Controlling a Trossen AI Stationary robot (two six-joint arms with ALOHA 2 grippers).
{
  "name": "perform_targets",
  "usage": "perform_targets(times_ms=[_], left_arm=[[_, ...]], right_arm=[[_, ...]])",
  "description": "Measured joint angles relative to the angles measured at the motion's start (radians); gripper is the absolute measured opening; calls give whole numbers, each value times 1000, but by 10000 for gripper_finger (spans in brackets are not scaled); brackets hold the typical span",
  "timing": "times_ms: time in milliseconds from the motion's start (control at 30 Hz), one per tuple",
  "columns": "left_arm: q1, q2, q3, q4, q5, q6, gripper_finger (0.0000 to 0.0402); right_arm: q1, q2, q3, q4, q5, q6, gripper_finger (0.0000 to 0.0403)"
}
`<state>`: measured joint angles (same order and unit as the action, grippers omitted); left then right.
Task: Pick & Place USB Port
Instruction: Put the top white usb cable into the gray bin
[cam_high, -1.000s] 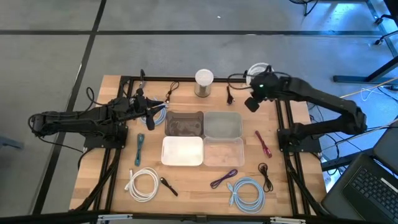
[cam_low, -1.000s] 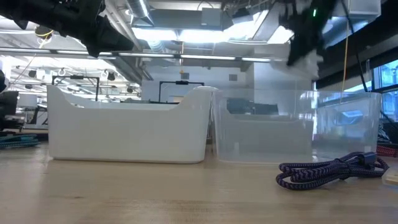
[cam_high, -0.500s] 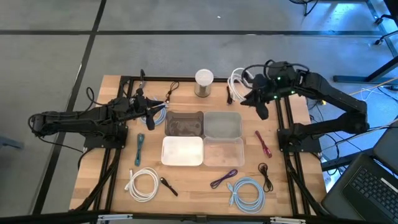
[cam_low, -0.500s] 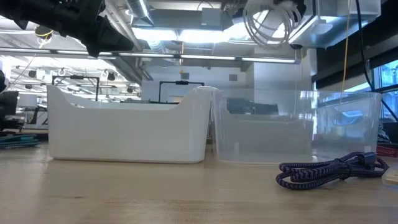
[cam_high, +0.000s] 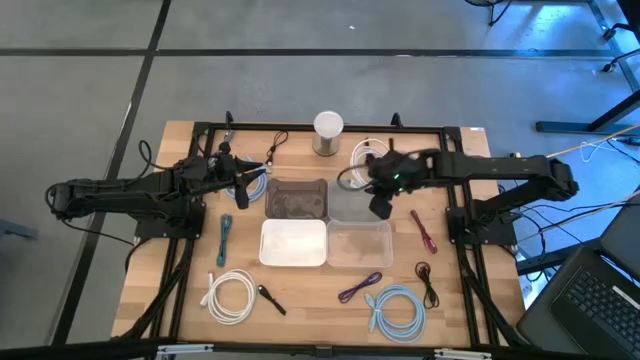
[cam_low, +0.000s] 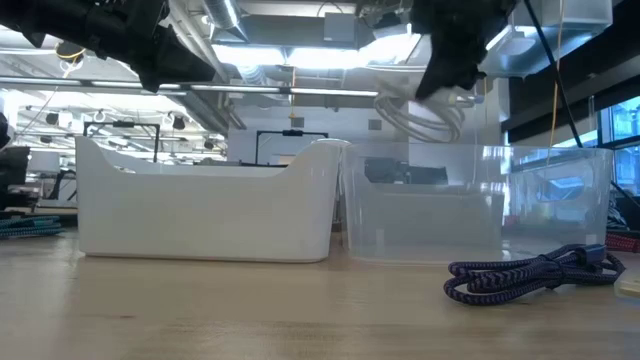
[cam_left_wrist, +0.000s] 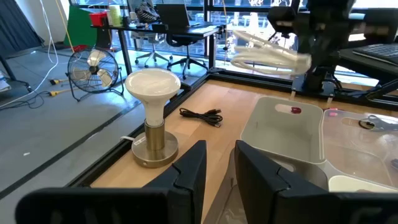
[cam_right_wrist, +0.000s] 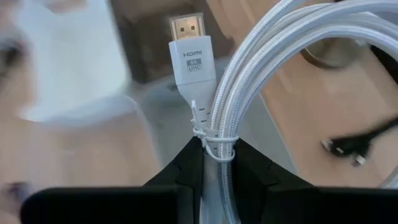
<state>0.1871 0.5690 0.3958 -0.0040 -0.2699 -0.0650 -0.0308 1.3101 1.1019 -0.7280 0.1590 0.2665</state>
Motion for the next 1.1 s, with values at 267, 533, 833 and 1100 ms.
perform_targets(times_ms=[267, 533, 833, 1100], left_arm=[[0, 0, 0, 0, 4, 0, 77], [0, 0, 0, 0, 4, 0, 77], [0, 0, 0, 0, 4, 0, 77], [0, 0, 0, 0, 3, 0, 77]], right_arm=[[100, 167, 54, 2, 221, 1, 59], [140, 281, 54, -24, 222, 125, 59], [204, 316, 54, -19, 257, 229, 59], [207, 390, 55, 12, 236, 252, 59]])
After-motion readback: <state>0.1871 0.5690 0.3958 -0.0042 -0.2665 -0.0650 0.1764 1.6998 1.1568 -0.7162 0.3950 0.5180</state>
